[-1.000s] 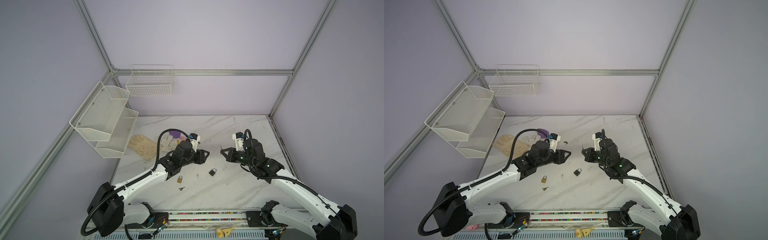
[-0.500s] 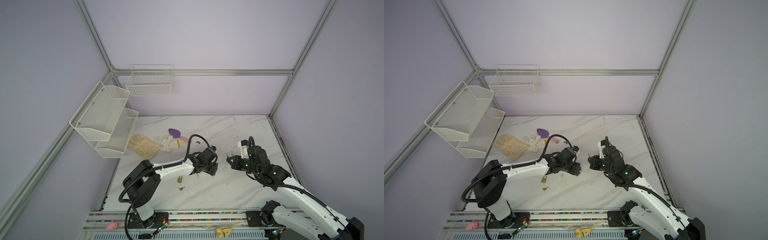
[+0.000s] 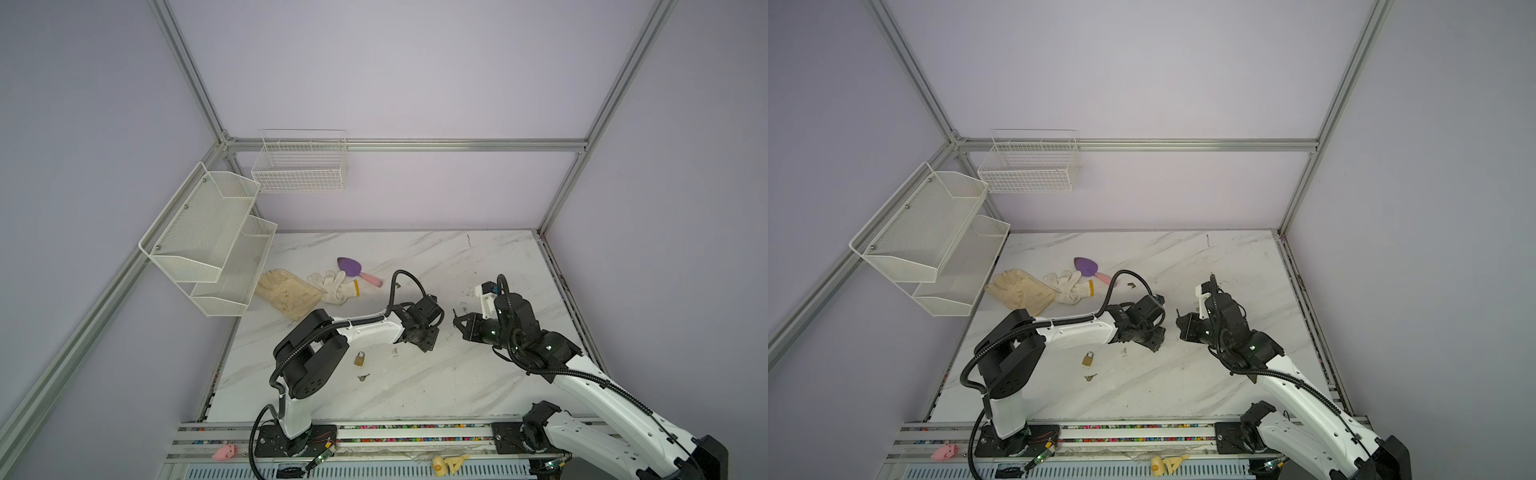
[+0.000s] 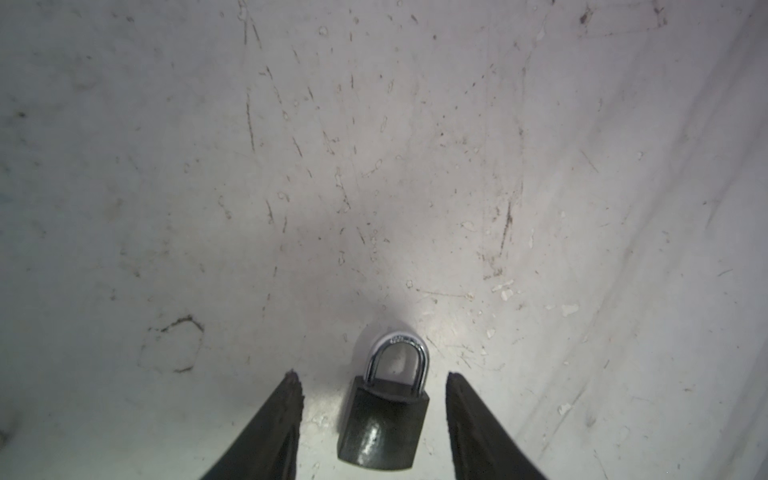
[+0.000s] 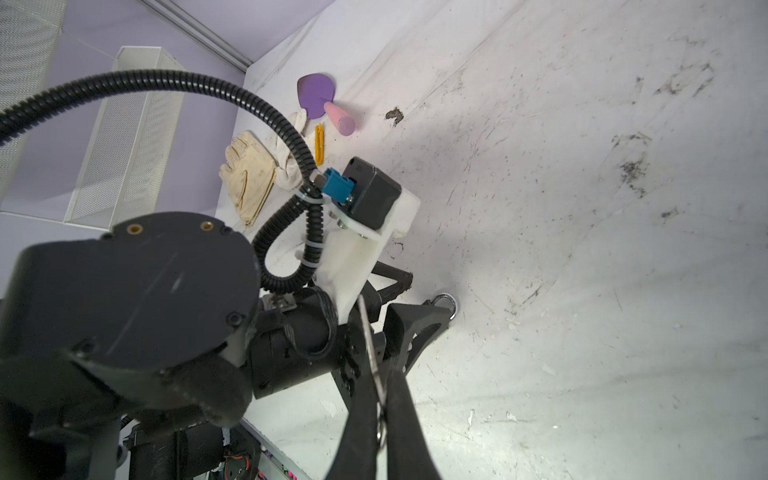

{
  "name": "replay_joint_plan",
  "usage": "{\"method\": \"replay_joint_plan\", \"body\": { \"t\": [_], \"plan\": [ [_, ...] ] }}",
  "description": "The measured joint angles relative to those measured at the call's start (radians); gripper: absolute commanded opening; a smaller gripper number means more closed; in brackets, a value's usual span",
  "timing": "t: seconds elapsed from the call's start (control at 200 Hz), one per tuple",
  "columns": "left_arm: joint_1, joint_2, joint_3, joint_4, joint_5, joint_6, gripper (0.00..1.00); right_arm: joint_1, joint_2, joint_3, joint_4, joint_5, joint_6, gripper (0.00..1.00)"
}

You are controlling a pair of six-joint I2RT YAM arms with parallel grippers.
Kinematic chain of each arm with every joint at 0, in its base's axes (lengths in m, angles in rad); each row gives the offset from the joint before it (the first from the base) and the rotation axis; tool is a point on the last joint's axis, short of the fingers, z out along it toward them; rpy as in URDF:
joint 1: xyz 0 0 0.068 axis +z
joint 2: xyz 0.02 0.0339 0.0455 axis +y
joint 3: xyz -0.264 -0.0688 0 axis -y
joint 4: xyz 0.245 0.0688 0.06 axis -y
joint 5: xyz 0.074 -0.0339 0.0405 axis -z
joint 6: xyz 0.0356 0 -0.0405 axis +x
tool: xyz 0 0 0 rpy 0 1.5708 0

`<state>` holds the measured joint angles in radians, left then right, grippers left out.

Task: Unlock with the key
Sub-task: 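Lower the left gripper over the black padlock while the right gripper moves aside, then close the left gripper on the black padlock body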

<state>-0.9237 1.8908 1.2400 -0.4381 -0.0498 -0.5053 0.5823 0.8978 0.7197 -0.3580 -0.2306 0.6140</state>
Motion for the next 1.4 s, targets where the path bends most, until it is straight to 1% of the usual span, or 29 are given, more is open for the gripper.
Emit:
{"method": "replay_joint_plan", "body": {
  "t": [0.275, 0.685, 0.79, 0.915, 1.135, 1.4],
  "plan": [
    [-0.042, 0.032, 0.020, -0.039, -0.018, -0.029, 0.54, 0.000, -0.001, 0.000, 0.000, 0.007, -0.013, 0.00],
    [-0.104, 0.090, 0.102, -0.140, -0.148, -0.098, 0.45, 0.000, -0.001, 0.000, -0.009, 0.014, -0.027, 0.00],
    [-0.110, 0.102, 0.119, -0.162, -0.176, -0.116, 0.42, -0.002, -0.001, 0.000, -0.023, 0.021, -0.031, 0.00],
    [-0.113, 0.108, 0.127, -0.180, -0.199, -0.131, 0.40, -0.002, -0.001, 0.000, -0.030, 0.028, -0.036, 0.00],
    [-0.114, 0.108, 0.127, -0.189, -0.210, -0.138, 0.37, -0.002, -0.003, 0.000, -0.030, 0.032, -0.042, 0.00],
    [-0.117, 0.108, 0.129, -0.194, -0.223, -0.142, 0.29, -0.002, -0.021, 0.000, -0.032, 0.034, -0.043, 0.00]
  ]
}}
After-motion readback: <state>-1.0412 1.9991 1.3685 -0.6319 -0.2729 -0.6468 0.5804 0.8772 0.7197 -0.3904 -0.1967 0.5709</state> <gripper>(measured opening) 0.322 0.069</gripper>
